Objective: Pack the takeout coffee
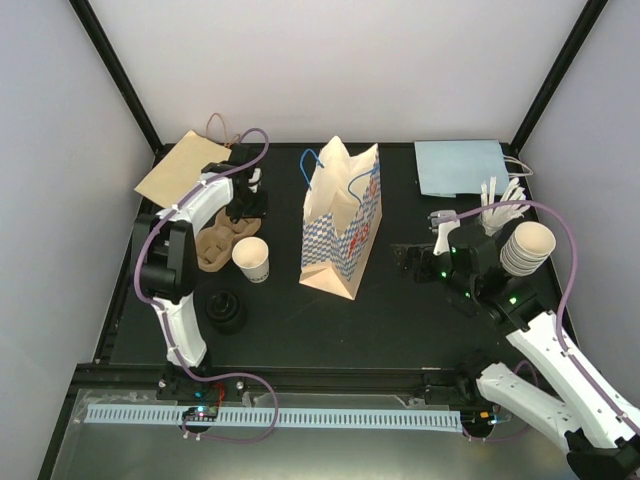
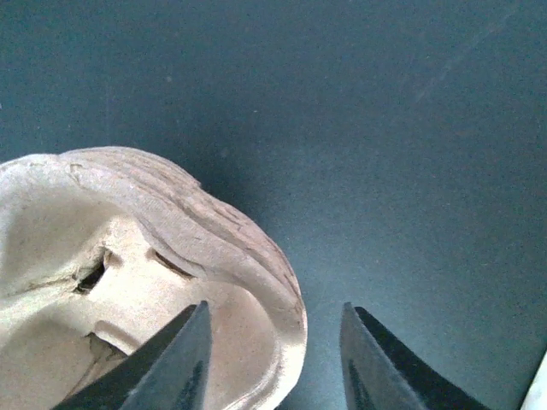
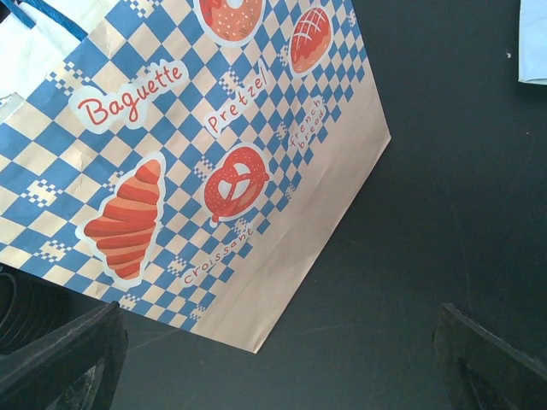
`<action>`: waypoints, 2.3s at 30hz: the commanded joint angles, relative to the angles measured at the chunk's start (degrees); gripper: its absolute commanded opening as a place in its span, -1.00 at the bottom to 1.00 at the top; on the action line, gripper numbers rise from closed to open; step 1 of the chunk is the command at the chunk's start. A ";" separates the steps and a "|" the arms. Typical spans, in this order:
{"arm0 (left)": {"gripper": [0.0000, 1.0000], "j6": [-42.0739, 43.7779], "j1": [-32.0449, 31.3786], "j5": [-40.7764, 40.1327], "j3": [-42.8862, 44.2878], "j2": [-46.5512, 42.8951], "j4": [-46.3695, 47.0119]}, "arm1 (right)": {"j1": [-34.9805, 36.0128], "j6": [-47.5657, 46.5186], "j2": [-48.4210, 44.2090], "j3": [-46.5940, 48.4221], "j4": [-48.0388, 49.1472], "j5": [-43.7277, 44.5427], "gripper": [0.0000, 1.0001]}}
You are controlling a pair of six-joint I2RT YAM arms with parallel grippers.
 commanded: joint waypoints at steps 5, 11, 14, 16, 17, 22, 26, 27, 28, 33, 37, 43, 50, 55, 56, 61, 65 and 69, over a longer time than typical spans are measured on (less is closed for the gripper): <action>-0.50 -0.55 -0.43 -2.31 2.05 1.47 -1.21 | -0.23 -0.53 0.65 1.77 2.01 -0.54 1.00; -0.77 -0.76 -0.43 -2.67 0.83 -1.55 -0.66 | -0.23 -0.49 0.96 1.72 1.96 -0.58 1.00; -0.77 -1.14 -0.43 -2.90 -0.53 -4.27 -0.03 | -0.23 -0.46 0.97 1.36 1.97 -0.59 1.00; -0.77 -1.33 -0.58 -2.62 -1.11 -5.78 0.00 | -0.19 -0.39 1.05 1.27 2.11 -0.61 1.00; -0.77 -1.30 -0.64 -2.62 -1.36 -6.49 0.02 | -0.21 -0.38 1.13 1.20 2.14 -0.70 1.00; -0.77 -1.18 -0.63 -2.25 -1.81 -8.25 -0.30 | -0.23 -0.20 1.82 1.09 2.53 -1.11 1.00; -0.78 -1.31 -0.68 -2.24 -1.91 -9.21 -0.82 | -0.17 -0.23 2.27 1.09 2.64 -1.53 1.00; -0.78 -1.38 -0.69 -2.37 -2.09 -9.77 -0.68 | -0.22 -0.26 2.28 1.13 2.53 -1.55 1.00; -0.78 -1.47 -0.64 -2.64 -2.29 -10.39 -0.66 | -0.23 -0.22 2.29 1.10 2.51 -1.43 1.00; -0.83 -1.60 -0.69 -4.11 -2.76 -14.02 -1.50 | -0.28 -0.26 2.13 1.11 2.36 -1.21 1.00; -0.84 -1.53 -0.69 -4.31 -3.36 -17.84 -2.19 | -0.23 -0.36 1.97 1.09 2.37 -1.28 1.00; -0.84 -1.48 -0.69 -4.40 -3.29 -22.30 -4.17 | -0.19 -0.80 1.67 1.28 2.26 -1.22 1.00; -0.84 -1.33 -0.78 -2.56 -2.33 -29.02 -6.60 | -0.23 -1.30 2.75 2.39 2.97 -1.11 1.00; -0.84 -0.39 -1.64 1.22 -0.67 -35.40 -8.64 | -0.23 -1.72 2.67 3.11 3.20 -0.16 1.00; -0.84 -0.38 -1.96 1.91 -0.33 -36.22 -9.23 | -0.21 -1.80 2.60 3.13 3.35 -0.02 1.00; -0.83 -0.37 -3.68 8.88 0.22 -44.77 -11.17 | -0.22 -1.33 2.71 1.48 4.69 -1.38 1.00; -0.83 -1.32 -8.12 13.22 -2.55 -50.87 -10.34 | -0.22 -0.20 2.99 -0.47 5.45 -2.48 1.00; -0.84 -3.61 -15.33 14.50 -5.12 -55.68 -8.36 | -0.19 0.20 2.77 -1.41 5.21 -1.20 1.00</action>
